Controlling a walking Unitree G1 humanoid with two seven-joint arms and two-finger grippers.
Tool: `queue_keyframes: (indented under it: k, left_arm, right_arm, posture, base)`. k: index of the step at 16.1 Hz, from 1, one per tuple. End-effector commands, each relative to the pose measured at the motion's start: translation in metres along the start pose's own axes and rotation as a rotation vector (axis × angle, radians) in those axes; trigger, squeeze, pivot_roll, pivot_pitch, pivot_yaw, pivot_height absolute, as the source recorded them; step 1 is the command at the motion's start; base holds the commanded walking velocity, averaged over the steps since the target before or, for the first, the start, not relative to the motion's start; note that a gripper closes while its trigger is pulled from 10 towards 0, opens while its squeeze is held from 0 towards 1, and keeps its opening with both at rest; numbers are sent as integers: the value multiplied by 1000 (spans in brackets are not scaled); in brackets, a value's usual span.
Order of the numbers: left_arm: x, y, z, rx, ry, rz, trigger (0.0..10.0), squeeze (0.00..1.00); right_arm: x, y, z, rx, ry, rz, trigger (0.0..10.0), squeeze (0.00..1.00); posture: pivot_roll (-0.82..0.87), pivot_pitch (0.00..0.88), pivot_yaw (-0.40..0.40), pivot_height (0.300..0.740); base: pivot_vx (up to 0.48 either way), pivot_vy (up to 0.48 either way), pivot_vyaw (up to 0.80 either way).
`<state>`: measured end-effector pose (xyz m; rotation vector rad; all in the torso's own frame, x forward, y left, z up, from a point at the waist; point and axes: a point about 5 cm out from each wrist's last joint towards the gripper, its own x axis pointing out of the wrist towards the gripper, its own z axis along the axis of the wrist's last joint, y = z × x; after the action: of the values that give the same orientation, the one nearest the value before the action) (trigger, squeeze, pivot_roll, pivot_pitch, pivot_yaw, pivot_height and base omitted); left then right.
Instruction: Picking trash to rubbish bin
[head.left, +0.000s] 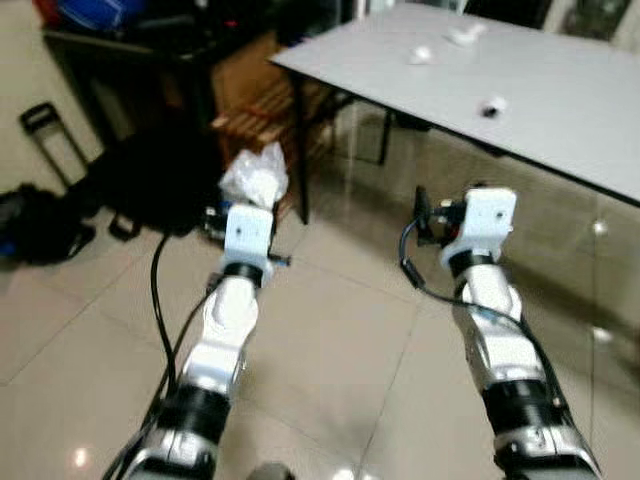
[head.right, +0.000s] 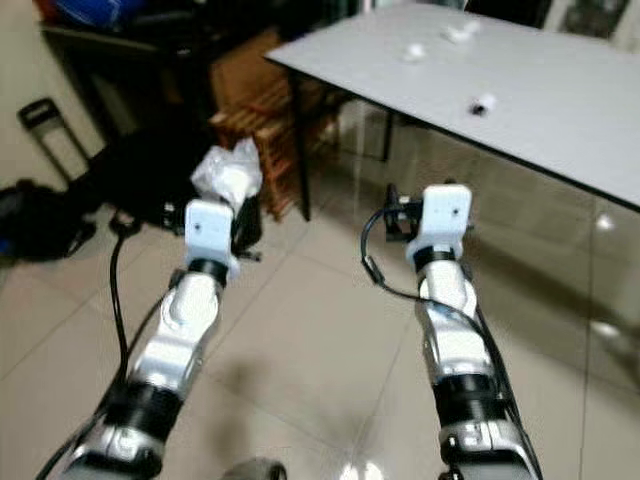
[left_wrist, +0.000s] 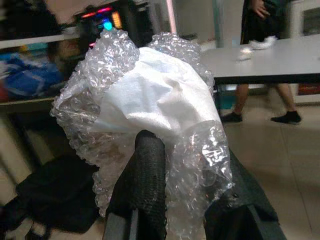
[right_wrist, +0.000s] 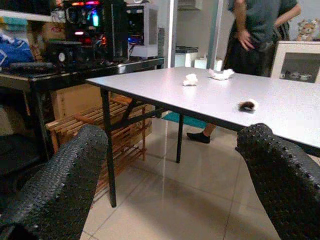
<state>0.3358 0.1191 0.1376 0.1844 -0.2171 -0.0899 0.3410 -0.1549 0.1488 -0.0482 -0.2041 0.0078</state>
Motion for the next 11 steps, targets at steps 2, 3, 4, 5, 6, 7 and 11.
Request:
queue_keyframes:
  k: [2, 3, 4, 5, 6, 7, 11]
  left_arm:
    - [-1, 5, -3, 14, 13, 12, 10000, 0]
    - [-2, 5, -3, 14, 14, 12, 10000, 0]
    - [-2, 5, -4, 16, 17, 11, 10000, 0]
    - [-1, 5, -4, 18, 20, 9, 10000, 0]
    - [-1, 5, -4, 18, 21, 8, 10000, 0]
    - [-1, 4, -4, 18, 25, 6, 10000, 0]
    - [0, 2, -5, 8, 39, 4, 10000, 0]
  right_arm:
    - [0, 5, -1, 2, 11, 19, 10000, 0]
    - [0, 5, -1, 2, 11, 20, 10000, 0]
    - [0, 6, -2, 3, 12, 22, 10000, 0]
    - [-1, 7, -2, 4, 12, 25, 10000, 0]
    - [-1, 7, -2, 5, 13, 27, 10000, 0]
    - [-1, 8, -3, 10, 20, 37, 10000, 0]
    - [-3, 14, -8, 13, 53, 79, 10000, 0]
  posture:
    - [-31, 47, 40, 740]
    - [-33, 45, 41, 740]
    - [-33, 43, 42, 740]
    - [-36, 40, 44, 740]
    - [-36, 40, 44, 740]
    - [-38, 40, 46, 740]
    - [-30, 58, 35, 740]
  base:
    - [0, 0, 800]
    - [0, 0, 800]
    - [0, 0, 800]
    - [0, 0, 800]
    - [0, 0, 800]
    - [0, 0, 594]
    - [0, 0, 0]
